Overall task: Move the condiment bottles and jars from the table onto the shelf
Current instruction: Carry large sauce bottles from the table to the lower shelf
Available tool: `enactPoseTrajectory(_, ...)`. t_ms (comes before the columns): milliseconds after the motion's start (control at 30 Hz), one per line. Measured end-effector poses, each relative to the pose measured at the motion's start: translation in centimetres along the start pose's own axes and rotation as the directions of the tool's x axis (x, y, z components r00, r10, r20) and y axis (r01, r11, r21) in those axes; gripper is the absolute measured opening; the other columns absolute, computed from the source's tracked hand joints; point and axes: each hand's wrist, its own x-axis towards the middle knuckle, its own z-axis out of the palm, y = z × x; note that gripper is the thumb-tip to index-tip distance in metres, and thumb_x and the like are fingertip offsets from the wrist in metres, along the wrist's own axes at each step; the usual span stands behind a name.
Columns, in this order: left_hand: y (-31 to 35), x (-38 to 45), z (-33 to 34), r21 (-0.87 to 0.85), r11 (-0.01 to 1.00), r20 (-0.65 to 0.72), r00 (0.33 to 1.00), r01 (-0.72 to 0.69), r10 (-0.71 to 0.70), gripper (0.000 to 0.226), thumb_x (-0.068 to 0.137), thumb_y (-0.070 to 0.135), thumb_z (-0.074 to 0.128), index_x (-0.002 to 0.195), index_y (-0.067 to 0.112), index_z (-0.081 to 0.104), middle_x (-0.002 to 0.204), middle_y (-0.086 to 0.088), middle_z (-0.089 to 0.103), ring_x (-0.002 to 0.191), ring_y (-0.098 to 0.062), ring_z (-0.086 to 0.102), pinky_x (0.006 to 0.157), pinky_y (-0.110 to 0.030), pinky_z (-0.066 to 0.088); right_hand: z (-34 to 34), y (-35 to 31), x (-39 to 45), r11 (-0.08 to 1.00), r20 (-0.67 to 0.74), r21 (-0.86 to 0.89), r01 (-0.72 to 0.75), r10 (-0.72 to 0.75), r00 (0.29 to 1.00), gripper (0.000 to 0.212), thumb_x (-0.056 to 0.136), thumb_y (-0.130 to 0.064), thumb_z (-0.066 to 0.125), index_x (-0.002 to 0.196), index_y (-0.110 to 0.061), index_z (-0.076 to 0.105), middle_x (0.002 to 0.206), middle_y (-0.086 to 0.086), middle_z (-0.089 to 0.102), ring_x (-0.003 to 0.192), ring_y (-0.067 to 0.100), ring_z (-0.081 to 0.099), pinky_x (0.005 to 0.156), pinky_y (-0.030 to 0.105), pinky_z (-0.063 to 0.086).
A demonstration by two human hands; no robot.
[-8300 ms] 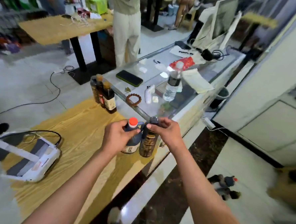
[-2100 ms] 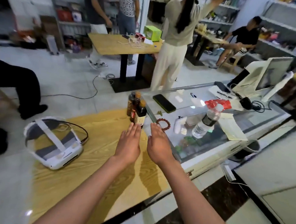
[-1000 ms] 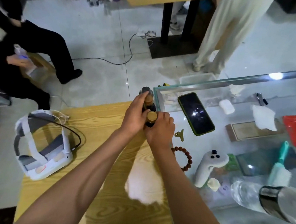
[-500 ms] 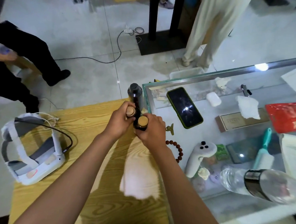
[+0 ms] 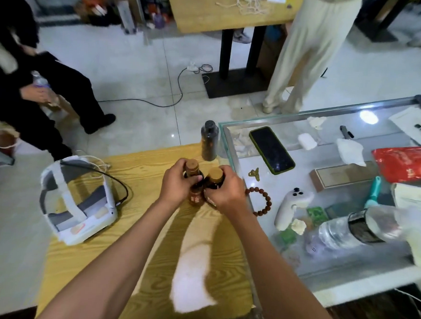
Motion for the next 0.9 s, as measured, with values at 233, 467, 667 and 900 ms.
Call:
enactPoseTrajectory(233, 0.4, -5.4, -4.8, -0.194, 0.981, 0.085, 0.996, 0.004, 0.013, 0.040, 0.065, 0.013, 0.087, 0.100, 0.017, 0.069, 0.099, 0.003, 0.073, 0.097, -0.012, 0.068, 0.092, -0.042, 0.054, -1.8, -4.2, -7.3, 0.977, 0.004, 0.211, -0.030, 0.030, 1.000, 0.062, 0.064, -0.010, 0.088, 0.111, -0.024, 0.050, 0.099, -0.009, 0.066, 0.094, 0.004, 0.064, 0.074, 0.009, 0.048)
enactPoseTrajectory(467, 3.8, -12.8, -9.8, -0.423, 0.900, 0.126, 0.976, -0.108, 0.176, 0.041, 0.070, 0.005, 0.083, 0.104, 0.017, 0.065, 0.101, 0.004, 0.073, 0.097, -0.005, 0.068, 0.084, -0.023, 0.054, -2.6, -7.8, -16.5, 0.921, -0.139, 0.389, -0.001, 0.060, 0.989, 0.060, 0.062, 0.001, 0.086, 0.110, -0.017, 0.055, 0.104, 0.004, 0.072, 0.091, 0.012, 0.069, 0.086, 0.030, 0.056)
enactPoseTrajectory(667, 6.7, -19.0, -11.0, -0.493, 0.853, 0.192, 0.935, -0.171, 0.298, 0.034, 0.072, 0.016, 0.083, 0.102, 0.024, 0.069, 0.099, 0.009, 0.074, 0.095, -0.001, 0.068, 0.084, -0.023, 0.053, -4.6, -8.8, -24.2, 0.896, -0.314, 0.440, 0.052, 0.099, 0.944, 0.056, 0.057, 0.000, 0.084, 0.104, -0.018, 0.060, 0.106, 0.009, 0.073, 0.103, 0.023, 0.069, 0.096, 0.045, 0.054)
enactPoseTrajectory(900, 12.4, -27.4, -8.4, -0.509, 0.829, 0.311, 0.848, -0.233, 0.429, 0.035, 0.067, 0.026, 0.086, 0.097, 0.035, 0.069, 0.098, 0.013, 0.074, 0.094, 0.000, 0.068, 0.093, -0.036, 0.053, -10.8, -7.8, -34.9, 0.889, -0.488, 0.451, 0.085, 0.166, 0.857, 0.059, 0.062, 0.007, 0.084, 0.111, -0.015, 0.061, 0.108, 0.007, 0.073, 0.106, 0.021, 0.068, 0.101, 0.046, 0.051)
